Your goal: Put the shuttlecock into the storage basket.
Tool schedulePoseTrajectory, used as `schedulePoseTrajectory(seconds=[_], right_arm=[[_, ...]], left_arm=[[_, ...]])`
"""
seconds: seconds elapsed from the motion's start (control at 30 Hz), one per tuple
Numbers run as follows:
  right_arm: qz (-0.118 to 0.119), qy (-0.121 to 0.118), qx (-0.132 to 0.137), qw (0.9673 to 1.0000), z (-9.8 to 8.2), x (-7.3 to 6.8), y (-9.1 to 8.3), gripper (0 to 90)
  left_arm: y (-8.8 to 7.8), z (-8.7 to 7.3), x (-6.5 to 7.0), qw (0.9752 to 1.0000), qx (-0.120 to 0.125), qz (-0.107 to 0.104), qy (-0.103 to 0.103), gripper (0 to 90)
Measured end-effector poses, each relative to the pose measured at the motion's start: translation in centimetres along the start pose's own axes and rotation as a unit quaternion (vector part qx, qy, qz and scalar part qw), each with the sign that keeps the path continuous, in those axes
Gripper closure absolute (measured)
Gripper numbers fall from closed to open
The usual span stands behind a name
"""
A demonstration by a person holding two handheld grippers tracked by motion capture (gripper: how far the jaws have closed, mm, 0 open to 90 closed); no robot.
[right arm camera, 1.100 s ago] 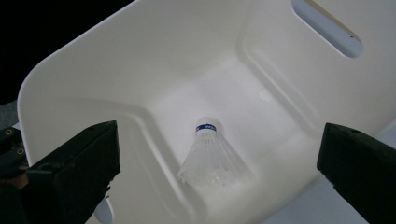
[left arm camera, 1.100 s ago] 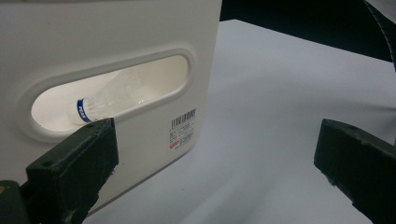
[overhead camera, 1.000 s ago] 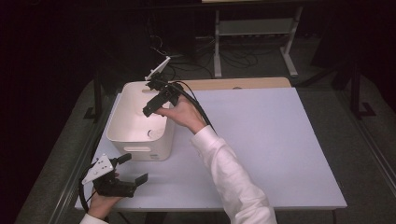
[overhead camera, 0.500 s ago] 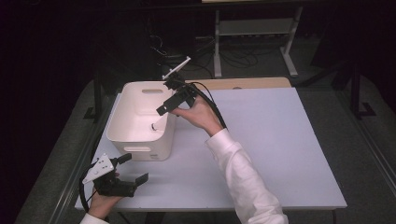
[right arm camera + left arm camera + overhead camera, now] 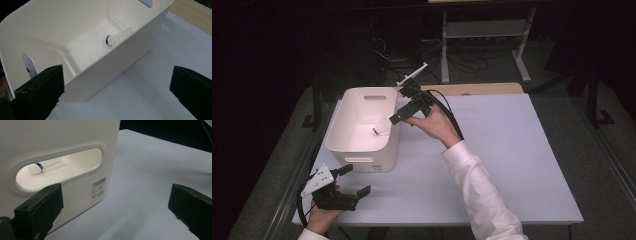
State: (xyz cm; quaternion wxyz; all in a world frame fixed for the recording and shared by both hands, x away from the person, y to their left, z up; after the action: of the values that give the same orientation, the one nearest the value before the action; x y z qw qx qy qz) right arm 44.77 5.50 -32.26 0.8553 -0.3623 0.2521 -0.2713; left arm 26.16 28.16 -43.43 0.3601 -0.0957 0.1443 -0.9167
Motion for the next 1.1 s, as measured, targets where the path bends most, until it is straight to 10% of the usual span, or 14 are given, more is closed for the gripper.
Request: schedulePoseTrajectory(seconds=[1.1], right_arm=[[-0.02, -0.011, 0.023, 0.9995, -6.2, 3.1, -2.1, 0.0]], left_arm=[[0.1, -0.1, 0.1, 0.9999, -0.01, 0.007, 0.004, 0.0]])
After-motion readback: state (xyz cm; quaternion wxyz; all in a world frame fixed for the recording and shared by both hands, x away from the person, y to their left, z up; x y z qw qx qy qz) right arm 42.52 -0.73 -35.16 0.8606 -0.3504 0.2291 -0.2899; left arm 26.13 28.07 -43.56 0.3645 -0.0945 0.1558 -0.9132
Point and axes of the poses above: each handheld gripper's, and its own axes: y roughly forward along the jaws, z roughly out of its top, x roughly to its right, the point moved 4 cm from there along y, roughly forward along the jaws, and after that the axes turned 2 degrees about y, right-handed, at the moved point
